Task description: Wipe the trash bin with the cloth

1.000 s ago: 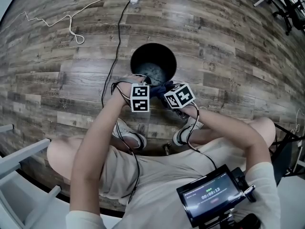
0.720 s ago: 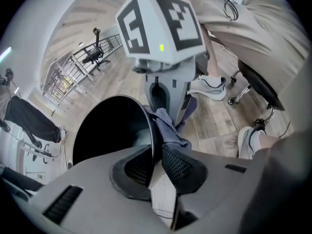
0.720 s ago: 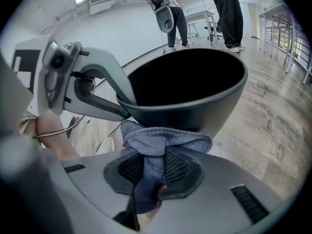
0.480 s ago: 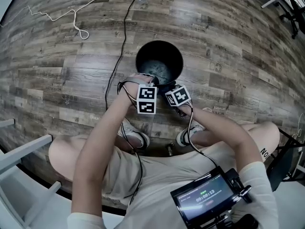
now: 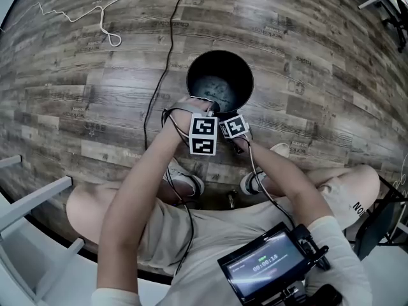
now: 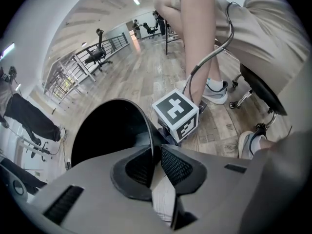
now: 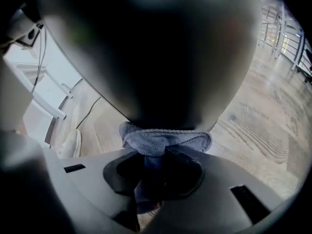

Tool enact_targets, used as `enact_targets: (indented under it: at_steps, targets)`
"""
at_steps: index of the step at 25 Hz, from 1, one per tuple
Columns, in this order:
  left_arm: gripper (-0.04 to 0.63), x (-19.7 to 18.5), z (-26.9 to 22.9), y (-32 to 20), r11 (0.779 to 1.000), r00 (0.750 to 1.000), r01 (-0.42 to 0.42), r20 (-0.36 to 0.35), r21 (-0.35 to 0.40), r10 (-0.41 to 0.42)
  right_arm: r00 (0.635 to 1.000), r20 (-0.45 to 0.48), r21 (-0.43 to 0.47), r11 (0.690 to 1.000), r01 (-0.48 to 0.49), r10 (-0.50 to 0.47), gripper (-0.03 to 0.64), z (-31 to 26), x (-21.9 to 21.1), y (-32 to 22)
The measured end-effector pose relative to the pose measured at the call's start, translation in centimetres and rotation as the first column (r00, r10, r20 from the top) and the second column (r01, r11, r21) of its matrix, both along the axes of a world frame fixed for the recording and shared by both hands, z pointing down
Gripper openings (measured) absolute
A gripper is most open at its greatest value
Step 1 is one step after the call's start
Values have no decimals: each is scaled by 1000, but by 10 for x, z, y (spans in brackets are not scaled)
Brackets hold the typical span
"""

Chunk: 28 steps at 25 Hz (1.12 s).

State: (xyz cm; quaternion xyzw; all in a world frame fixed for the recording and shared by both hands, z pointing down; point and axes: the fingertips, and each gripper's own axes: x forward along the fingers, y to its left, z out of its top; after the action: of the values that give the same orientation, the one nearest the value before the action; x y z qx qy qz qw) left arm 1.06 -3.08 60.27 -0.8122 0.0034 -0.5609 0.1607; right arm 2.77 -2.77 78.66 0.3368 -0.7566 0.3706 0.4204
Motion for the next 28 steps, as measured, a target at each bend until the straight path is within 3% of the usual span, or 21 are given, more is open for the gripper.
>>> enact_targets:
  at_steps: [6,9,13,17,20,25,28]
  targets:
    - [62,3,0,-2,1000,1000,26,2,-14,-26,996,56,-37,997,-62,64,75,13,0,-1]
    - [63,4,1,-2,999,999,50,-1,-17,-50,998,40,-39,998,-52,54,77,8,-1,4]
    - [70,8,-2,-4,992,991,117,-55,-45,-119,1000,-9,-48,999,25,-26,77,-7,3,17]
    - [73,12,-7,-1,981,980,160,-104,-113,-171,1000,0,-64,998,0,0,77,-31,7,23]
    - [137,6,-7,-4,984,985,148,-77,-96,-156,999,38,-52,998,32,-30,77,-59,0,27]
    - [169,-23,4,-18,995,995,97,36,-1,-97,992,94,-18,997,82,-79,77,-107,-7,34]
    - [169,-31,7,-20,998,997,33,62,48,-36,989,125,-10,997,79,-77,77,-135,-5,39]
